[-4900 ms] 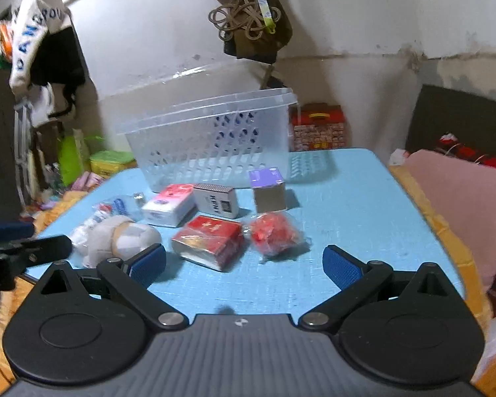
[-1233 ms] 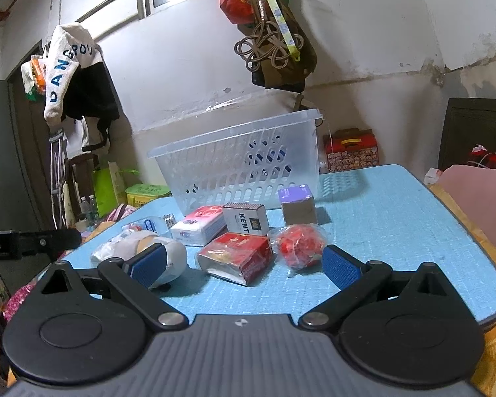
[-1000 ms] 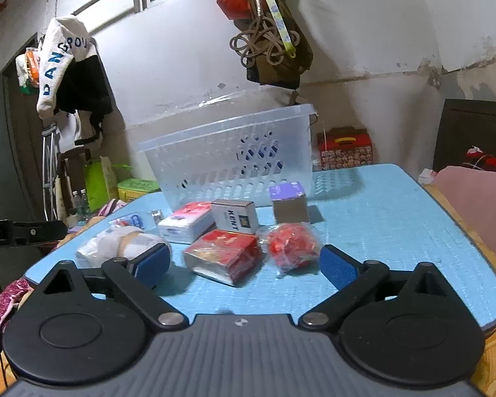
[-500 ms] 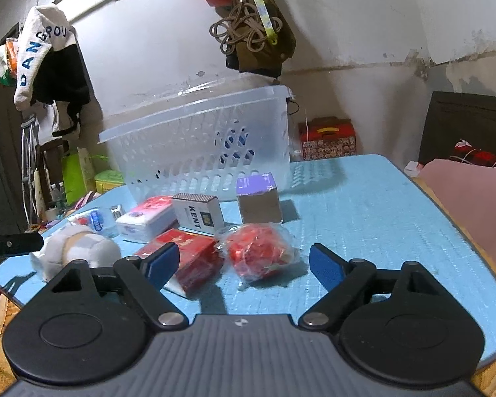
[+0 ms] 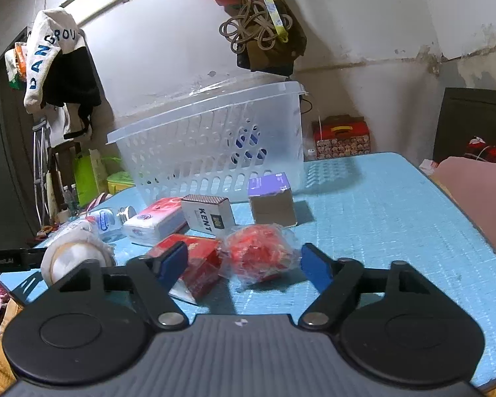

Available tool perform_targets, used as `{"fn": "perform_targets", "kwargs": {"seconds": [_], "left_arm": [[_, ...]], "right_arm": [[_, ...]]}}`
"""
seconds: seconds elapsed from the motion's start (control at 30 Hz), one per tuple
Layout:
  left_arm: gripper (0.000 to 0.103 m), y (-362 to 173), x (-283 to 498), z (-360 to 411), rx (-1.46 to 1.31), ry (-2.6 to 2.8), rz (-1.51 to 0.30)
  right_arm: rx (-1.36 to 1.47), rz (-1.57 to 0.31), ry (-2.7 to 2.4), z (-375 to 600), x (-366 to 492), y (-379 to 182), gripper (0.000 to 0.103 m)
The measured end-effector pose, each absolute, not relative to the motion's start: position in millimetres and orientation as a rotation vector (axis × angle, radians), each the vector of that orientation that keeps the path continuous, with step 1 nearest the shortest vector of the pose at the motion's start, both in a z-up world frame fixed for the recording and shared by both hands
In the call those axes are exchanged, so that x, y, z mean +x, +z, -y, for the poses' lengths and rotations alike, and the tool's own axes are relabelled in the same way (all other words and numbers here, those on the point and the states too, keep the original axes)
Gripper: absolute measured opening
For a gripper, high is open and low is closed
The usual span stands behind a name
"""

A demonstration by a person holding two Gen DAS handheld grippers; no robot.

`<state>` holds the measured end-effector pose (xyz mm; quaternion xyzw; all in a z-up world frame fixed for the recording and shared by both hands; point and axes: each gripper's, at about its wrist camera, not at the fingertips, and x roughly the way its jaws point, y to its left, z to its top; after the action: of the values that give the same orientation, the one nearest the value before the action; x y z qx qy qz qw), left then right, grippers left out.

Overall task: Organize objects
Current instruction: 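Grasp the white wrapped bottle with the left gripper while the right grasps the red candy bag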

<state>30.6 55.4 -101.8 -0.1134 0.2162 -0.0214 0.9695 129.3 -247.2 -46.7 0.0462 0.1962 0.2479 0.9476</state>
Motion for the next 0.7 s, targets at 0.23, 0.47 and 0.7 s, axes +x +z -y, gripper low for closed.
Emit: {"fn": "perform_targets", "kwargs": {"seconds": [0.23,0.47,0.7], "left_arm": [[0.067,-99.6,38.3,-54.9,-0.169,-0.018,-0.439],[0.067,-100.8,40.6,-54.9,-0.163,-0.007,-0.43],[0.072,-100.6,43.8,-56.7,-0.15,0.003,-0.437]], "right_arm": [[0.095,-0.403,0.505,246.4,134.3,-45.1,0.068],[0.14,-0.412,0.494,252.7,138.7,-44.0,0.069],[0.102,-0.45,0.483,244.6,146.7,-47.4,0.052]]}}
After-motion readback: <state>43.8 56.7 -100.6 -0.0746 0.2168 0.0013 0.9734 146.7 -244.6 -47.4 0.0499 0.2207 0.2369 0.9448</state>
